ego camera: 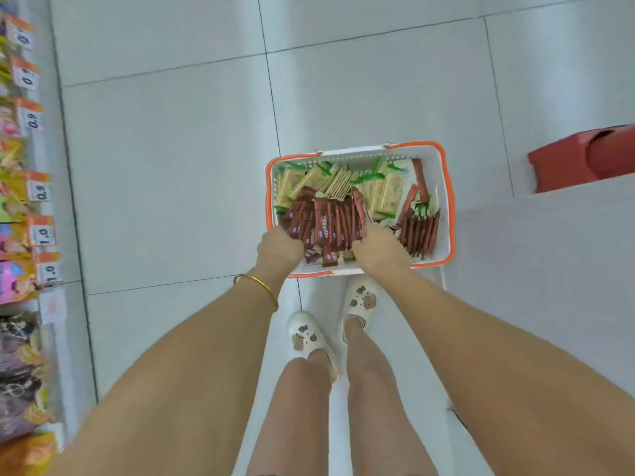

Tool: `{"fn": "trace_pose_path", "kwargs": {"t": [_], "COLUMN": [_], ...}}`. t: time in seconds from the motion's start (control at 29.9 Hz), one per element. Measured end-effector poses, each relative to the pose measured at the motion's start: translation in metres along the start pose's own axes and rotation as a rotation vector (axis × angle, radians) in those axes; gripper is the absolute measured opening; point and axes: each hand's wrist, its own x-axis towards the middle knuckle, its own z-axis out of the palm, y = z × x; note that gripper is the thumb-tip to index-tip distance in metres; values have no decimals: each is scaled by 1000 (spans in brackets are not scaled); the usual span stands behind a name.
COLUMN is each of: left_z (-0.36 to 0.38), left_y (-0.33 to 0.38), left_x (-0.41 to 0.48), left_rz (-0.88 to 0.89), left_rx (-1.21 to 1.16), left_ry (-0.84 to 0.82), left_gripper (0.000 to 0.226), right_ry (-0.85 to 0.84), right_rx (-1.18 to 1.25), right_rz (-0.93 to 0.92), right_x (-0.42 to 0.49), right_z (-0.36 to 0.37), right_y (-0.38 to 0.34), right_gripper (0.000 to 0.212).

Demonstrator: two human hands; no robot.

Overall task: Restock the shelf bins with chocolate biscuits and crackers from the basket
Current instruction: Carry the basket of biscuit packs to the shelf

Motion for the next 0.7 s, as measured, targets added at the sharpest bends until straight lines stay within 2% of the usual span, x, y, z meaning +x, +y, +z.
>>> {"fn": "trace_pose_path", "kwargs": {"t": [0.23, 0.37, 0.43, 0.5, 0.6, 0.7], "left_z": [53, 72, 75, 74, 68, 68], "left_y": [-21, -42, -46, -48, -43, -21], "left_x": [156, 210, 219, 219, 203, 175], "left_rz": [-231, -302, -301, -301, -302, -128], "left_rx": [-44, -189, -293, -356, -261, -339], "left_ry": [93, 44, 22, 100, 262, 398], "left_gripper": [50, 66, 61, 49, 38, 23], "right_ry": [101, 167, 184, 198, 221, 238], "right_rx": [57, 33, 16, 0, 19, 77], "right_rz": [40, 14, 6, 13, 51, 95], "right_x": [124, 163, 171, 172, 167, 162], "right_z": [58, 86, 95, 101, 100, 88], "right_y": [5, -3, -5, -5, -2, 5], "right_gripper": [31, 30, 31, 33, 37, 40]}}
